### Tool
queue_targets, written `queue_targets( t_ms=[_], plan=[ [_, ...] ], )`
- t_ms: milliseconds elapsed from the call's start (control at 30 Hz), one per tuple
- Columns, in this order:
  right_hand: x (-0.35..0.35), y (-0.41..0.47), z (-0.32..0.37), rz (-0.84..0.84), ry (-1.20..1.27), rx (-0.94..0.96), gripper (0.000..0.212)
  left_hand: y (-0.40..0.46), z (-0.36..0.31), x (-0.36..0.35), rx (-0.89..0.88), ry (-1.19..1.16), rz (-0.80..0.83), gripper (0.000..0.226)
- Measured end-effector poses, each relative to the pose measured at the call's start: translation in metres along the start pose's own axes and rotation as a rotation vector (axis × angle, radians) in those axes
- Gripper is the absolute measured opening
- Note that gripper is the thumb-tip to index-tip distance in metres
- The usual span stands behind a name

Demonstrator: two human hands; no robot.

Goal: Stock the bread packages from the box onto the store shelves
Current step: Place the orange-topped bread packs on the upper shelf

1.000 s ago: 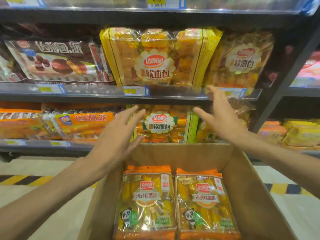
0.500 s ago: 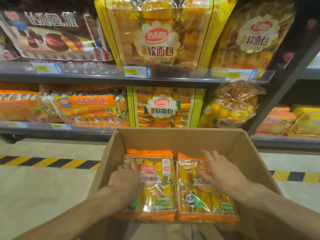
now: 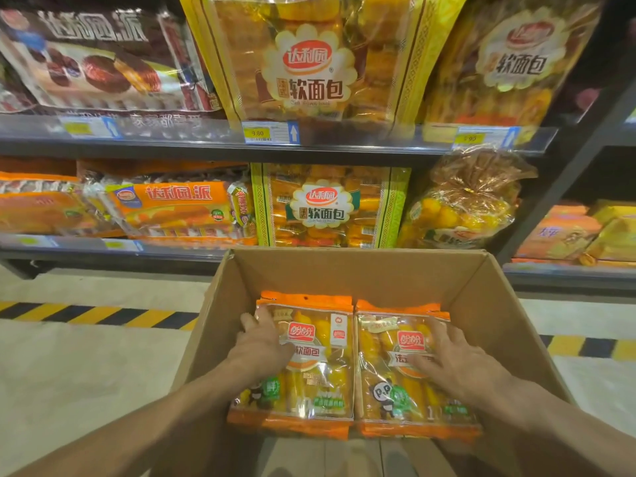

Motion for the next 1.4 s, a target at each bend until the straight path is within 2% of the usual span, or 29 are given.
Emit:
queue_targets(
  t_ms=[67, 167, 233, 333, 433, 567, 700, 767, 833, 867, 933, 1000, 1067, 1133, 1233, 1300, 1400],
  plan=[
    [-0.001, 0.001, -0.007, 0.012, 0.065, -0.034, 0.094, 0.006, 0.009, 0.002, 0.05, -0.088, -0.004, 0.088],
    [-0.004, 0.004, -0.015, 0.017, 0.147, -0.052, 0.097, 0.01, 0.019, 0.004, 0.058, -0.241, 0.059, 0.056],
    [-0.005, 0.007, -0.018, 0.018, 0.19, -0.064, 0.102, 0.01, 0.019, 0.001, 0.033, -0.236, 0.077, 0.043],
    [-0.004, 0.007, -0.02, 0.013, 0.243, -0.078, 0.1, 0.006, 0.017, 0.0, 0.014, -0.199, -0.008, 0.059],
    [-0.006, 0.01, -0.021, 0.005, 0.25, -0.089, 0.097, -0.009, 0.02, 0.0, -0.042, -0.444, 0.002, 0.078],
    [-0.008, 0.015, -0.019, -0.003, 0.239, -0.133, 0.101, -0.033, 0.018, 0.008, -0.109, -0.639, 0.036, 0.082],
    [-0.012, 0.021, -0.029, -0.002, 0.269, -0.149, 0.099, -0.055, 0.003, 0.041, -0.232, -0.482, -0.15, 0.107],
    [-0.017, 0.021, -0.03, -0.017, 0.274, -0.157, 0.095, -0.065, -0.002, 0.06, -0.244, -0.411, -0.229, 0.098],
    [-0.023, 0.023, -0.028, -0.033, 0.243, -0.165, 0.091, -0.068, 0.001, 0.072, -0.274, -0.442, -0.247, 0.062],
    [-0.024, 0.022, -0.023, -0.045, 0.237, -0.166, 0.093, -0.069, 0.004, 0.076, -0.272, -0.464, -0.232, 0.054],
    [-0.028, 0.028, -0.024, -0.073, 0.318, -0.233, 0.099, -0.068, 0.011, 0.08, -0.251, -0.53, -0.201, 0.06],
    [-0.029, 0.032, -0.028, -0.013, 0.56, -0.348, 0.101, -0.07, 0.014, 0.082, -0.234, -0.594, -0.179, 0.069],
    [-0.03, 0.028, -0.029, 0.105, 0.766, -0.391, 0.077, -0.072, 0.015, 0.084, -0.25, -0.652, -0.184, 0.067],
    [-0.027, 0.025, -0.028, 0.184, 0.857, -0.4, 0.049, -0.073, 0.016, 0.086, -0.269, -0.701, -0.184, 0.067],
    [-0.019, 0.019, -0.023, 0.21, 0.905, -0.415, 0.045, -0.074, 0.018, 0.091, -0.288, -0.764, -0.164, 0.068],
    [-0.01, 0.013, -0.017, 0.247, 0.892, -0.351, 0.045, -0.073, 0.019, 0.095, -0.298, -0.769, -0.164, 0.063],
    [0.005, 0.007, -0.009, 0.202, 0.871, -0.2, 0.045, -0.076, 0.019, 0.104, -0.319, -0.755, -0.203, 0.049]
  ],
)
Point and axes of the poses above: each hand's wrist, its own y-axis towards the middle knuckle, its own x-axis out of the back of the hand, z = x × y, the point moved 2 cm from there along y, towards the middle knuckle, and after that the axes turned 10 degrees about y, right-handed, at the moved point
